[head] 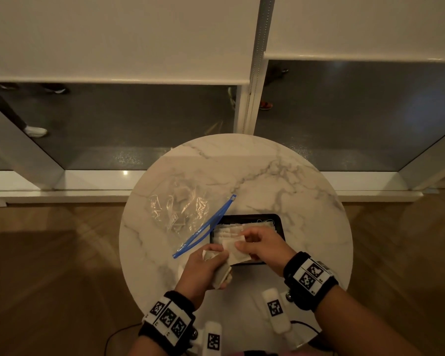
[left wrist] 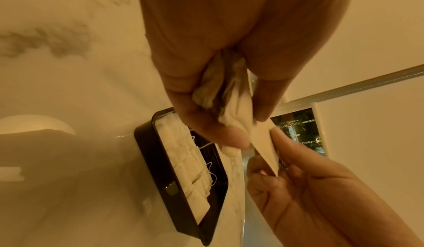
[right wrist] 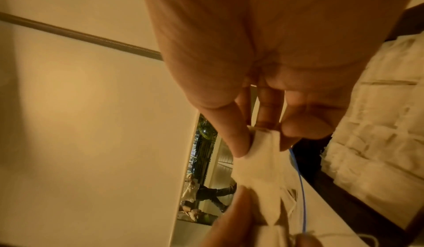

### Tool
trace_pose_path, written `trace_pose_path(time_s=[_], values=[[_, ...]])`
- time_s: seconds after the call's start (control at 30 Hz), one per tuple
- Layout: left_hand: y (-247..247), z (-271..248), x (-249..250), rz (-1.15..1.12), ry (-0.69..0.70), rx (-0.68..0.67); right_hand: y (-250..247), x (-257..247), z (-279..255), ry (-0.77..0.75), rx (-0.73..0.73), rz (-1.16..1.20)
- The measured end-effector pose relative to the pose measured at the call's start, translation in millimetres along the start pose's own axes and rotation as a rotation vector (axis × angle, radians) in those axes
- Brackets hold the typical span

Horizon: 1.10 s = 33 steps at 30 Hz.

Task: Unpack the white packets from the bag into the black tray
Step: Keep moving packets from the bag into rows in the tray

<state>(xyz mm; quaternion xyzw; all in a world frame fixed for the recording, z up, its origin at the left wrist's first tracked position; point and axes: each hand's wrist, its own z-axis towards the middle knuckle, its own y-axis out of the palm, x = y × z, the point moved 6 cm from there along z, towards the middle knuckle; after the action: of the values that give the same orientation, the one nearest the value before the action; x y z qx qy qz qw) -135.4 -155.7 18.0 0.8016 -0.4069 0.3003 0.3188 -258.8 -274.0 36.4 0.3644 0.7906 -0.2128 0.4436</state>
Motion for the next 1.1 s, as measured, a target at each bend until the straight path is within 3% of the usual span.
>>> trace_pose_path(time_s=[0.27,0.4,0.6,0.73,0.83,1.1], values=[[-24.6,11.4,0.2,-0.161,-0.023,0.143,-55.5,13.3,0.0,0.074,0.277,0.377],[-40.5,15.5,1.5,-0.218,-0.004,0.196,-82.4,21.8,-3.6,0.04,0.325,0.39],[-47.5,18.2,-0.6,-0.218,-0.008,0.223,-107.6,40.9,3.6,0.126,0.407,-0.049],[-50.3,19.6,-3.5,-0.19,-0.015,0.231,-115.1,41.3,15.2,0.095,0.418,-0.45],[-50.0,18.9,-3.8,-0.194,-0.026,0.235,-111.7,35.1,25.4,0.067,0.348,-0.747],[-50.9,18.4,-7.5,-0.208,-0.035,0.243,-95.4,38.2,54.0,0.105,0.046,-1.156]])
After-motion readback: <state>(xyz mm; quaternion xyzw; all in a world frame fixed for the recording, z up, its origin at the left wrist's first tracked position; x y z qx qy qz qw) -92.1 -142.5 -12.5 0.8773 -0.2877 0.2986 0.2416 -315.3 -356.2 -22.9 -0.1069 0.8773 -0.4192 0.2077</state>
